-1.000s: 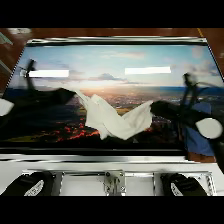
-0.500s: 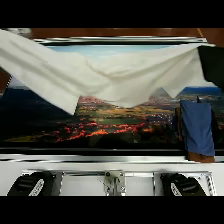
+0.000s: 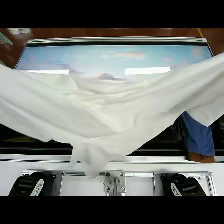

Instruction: Fold the shirts.

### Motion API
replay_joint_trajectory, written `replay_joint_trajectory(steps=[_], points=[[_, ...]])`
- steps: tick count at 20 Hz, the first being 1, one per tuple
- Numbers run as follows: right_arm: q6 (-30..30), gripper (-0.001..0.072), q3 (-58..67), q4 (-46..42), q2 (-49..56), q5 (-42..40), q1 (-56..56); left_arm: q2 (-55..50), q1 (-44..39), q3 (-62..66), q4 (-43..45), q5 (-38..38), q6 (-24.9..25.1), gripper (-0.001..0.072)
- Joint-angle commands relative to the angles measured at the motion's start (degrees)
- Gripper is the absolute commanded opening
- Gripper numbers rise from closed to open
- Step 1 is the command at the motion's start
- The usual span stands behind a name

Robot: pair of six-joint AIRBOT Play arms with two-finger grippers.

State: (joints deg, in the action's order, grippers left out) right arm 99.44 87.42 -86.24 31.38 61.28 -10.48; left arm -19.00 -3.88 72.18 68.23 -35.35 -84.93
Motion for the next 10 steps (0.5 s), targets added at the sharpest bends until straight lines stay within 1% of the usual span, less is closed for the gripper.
replay_joint_trajectory(steps=[1,2,3,5,6,7,8,10], points=[[-0.02,0.0070,4.22,-1.36,0.07,3.43,-0.04,0.72,0.04,1.99,6.29,-9.20,-0.90,0.0046],[-0.02,0.0070,4.26,-1.38,0.07,4.76,-0.04,0.61,0.04,1.84,8.33,-16.04,-0.87,0.0045],[-0.04,0.0070,4.24,-1.62,0.15,8.20,-0.04,0.50,0.04,1.27,10.75,-23.65,-0.90,0.0045],[-0.31,0.0070,4.24,-2.86,1.03,18.05,-0.04,0.83,0.04,-2.08,14.16,-35.78,-0.92,0.0045],[-1.70,0.0070,4.24,-2.71,1.40,22.32,-0.04,1.44,0.04,-4.24,14.56,-39.93,-0.90,0.0045],[-2.73,0.0070,4.24,-2.19,1.38,24.92,-0.04,2.51,0.04,-6.23,14.56,-42.62,-0.90,0.0044],[-2.93,0.0070,4.24,-2.54,1.38,26.27,-0.04,4.07,0.04,-8.13,14.56,-43.34,-1.29,0.0044],[-2.89,0.0070,4.24,-5.90,1.46,26.53,-0.04,7.10,0.04,-11.74,15.08,-42.40,-4.13,0.0044]])
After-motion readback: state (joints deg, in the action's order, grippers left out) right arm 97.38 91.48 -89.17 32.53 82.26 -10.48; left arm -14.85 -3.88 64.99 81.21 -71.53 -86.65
